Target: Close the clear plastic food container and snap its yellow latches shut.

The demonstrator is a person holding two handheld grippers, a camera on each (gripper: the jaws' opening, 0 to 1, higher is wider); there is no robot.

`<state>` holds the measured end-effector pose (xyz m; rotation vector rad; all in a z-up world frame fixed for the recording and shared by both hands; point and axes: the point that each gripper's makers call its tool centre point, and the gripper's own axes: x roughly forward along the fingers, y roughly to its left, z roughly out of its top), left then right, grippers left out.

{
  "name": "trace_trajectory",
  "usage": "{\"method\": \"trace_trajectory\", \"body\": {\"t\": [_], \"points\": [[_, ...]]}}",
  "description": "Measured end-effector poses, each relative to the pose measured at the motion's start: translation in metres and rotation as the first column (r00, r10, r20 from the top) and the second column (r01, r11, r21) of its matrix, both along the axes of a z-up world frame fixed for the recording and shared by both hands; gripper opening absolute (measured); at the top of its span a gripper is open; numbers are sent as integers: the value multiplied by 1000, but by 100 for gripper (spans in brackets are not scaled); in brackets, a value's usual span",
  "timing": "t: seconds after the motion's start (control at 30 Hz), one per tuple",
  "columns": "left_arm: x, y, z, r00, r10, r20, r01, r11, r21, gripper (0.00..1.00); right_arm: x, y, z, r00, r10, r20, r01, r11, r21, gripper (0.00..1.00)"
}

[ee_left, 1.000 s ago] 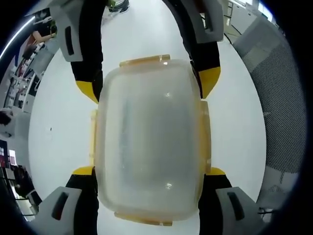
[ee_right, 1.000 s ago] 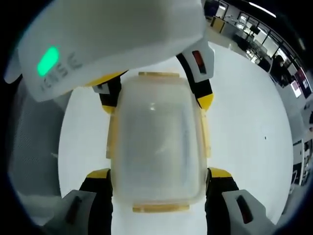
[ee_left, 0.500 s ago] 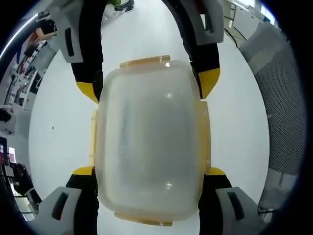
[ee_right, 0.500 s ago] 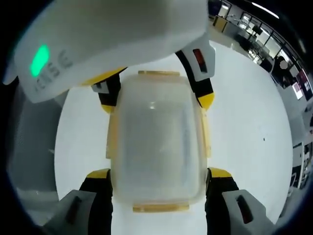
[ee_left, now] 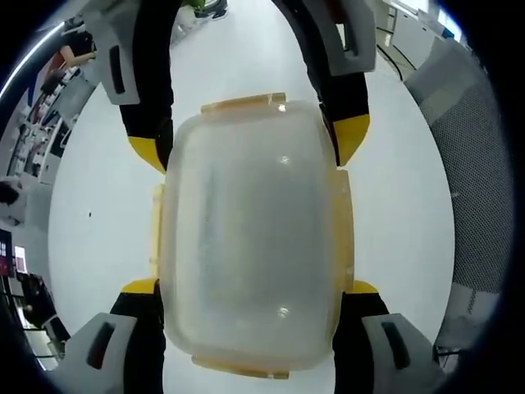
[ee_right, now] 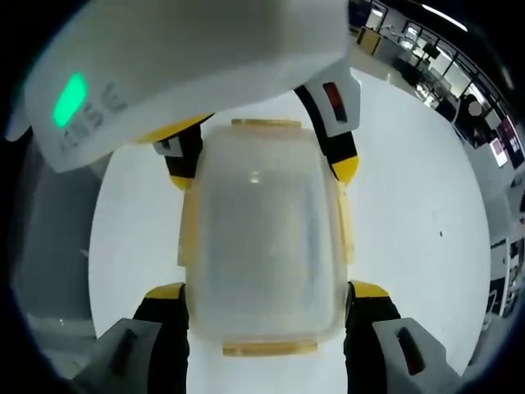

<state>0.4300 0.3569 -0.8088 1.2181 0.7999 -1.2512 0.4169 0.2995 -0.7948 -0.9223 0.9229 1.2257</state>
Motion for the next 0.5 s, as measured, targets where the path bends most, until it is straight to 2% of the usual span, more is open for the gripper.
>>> {"method": "trace_trajectory", "body": {"t": [0.5], "points": [[5,2,0,1000,0,1,0,1000,3,85,3,2,0,1000,-3,3,3,1000,11,78]]}}
